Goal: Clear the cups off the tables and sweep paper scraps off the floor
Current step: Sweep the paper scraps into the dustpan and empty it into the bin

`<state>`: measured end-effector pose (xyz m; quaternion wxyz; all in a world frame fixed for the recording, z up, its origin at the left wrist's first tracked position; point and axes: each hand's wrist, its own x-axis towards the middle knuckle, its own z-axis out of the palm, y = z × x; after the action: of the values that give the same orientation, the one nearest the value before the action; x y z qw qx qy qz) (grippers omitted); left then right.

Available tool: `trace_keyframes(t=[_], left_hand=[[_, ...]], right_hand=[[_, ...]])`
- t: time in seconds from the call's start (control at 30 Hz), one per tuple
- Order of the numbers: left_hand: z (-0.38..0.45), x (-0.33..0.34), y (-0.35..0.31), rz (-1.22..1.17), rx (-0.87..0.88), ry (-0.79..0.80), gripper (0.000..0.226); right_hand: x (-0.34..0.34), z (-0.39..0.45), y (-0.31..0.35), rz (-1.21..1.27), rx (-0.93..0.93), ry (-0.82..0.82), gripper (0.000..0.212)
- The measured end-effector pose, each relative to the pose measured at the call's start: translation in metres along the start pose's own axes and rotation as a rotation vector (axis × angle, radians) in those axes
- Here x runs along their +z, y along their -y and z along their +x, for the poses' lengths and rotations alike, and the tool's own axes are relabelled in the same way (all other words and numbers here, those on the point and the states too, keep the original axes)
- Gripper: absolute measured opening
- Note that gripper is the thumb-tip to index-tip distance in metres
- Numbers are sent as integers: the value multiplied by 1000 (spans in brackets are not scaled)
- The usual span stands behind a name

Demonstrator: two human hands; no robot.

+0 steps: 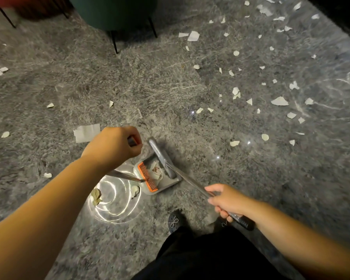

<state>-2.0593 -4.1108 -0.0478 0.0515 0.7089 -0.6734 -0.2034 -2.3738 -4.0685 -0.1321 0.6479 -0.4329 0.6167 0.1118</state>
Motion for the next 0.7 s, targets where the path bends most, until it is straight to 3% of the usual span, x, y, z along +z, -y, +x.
trace_keyframes(t=[0.4, 0.7], left_hand=[[81, 15, -126, -19, 159, -4, 10], [182, 64, -270, 74, 221, 132, 6]], right_hand=[[-129, -26, -60, 312, 19, -318, 45], [-288, -26, -118, 286, 81, -465, 47]])
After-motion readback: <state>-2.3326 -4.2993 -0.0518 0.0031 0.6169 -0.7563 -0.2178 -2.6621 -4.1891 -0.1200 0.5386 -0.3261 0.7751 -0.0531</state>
